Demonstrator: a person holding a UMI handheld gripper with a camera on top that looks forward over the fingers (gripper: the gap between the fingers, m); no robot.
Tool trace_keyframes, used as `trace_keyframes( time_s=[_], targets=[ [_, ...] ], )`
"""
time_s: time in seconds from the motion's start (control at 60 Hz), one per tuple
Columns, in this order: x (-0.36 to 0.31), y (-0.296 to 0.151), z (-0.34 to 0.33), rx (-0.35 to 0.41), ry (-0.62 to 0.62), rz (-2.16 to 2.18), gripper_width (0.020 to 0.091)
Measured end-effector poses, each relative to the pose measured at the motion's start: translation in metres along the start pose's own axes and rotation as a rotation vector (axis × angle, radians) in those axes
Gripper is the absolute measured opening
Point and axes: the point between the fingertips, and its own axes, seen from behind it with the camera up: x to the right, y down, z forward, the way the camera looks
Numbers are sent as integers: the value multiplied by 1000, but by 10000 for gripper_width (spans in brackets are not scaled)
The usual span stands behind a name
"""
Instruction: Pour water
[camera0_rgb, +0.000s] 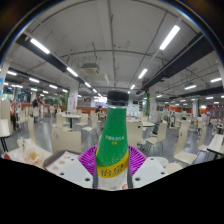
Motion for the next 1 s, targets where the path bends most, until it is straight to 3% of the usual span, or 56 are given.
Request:
trace_keyframes(
  time_s=[0.117,0.233,0.35,0.55,0.683,0.767,0.817,1.0],
  targets=[
    [27,102,0,-151,21,-69,385],
    [31,167,4,-217,20,-59,385],
    [44,174,1,-167,44,-30,387],
    [44,170,-2,-159,69,-11,397],
    [40,178,-1,-245,52,27,601],
    [31,181,-12,-301,23,104,869],
    [31,183,-14,-324,33,128,825],
    [30,163,-70,-383,99,89,856]
  ],
)
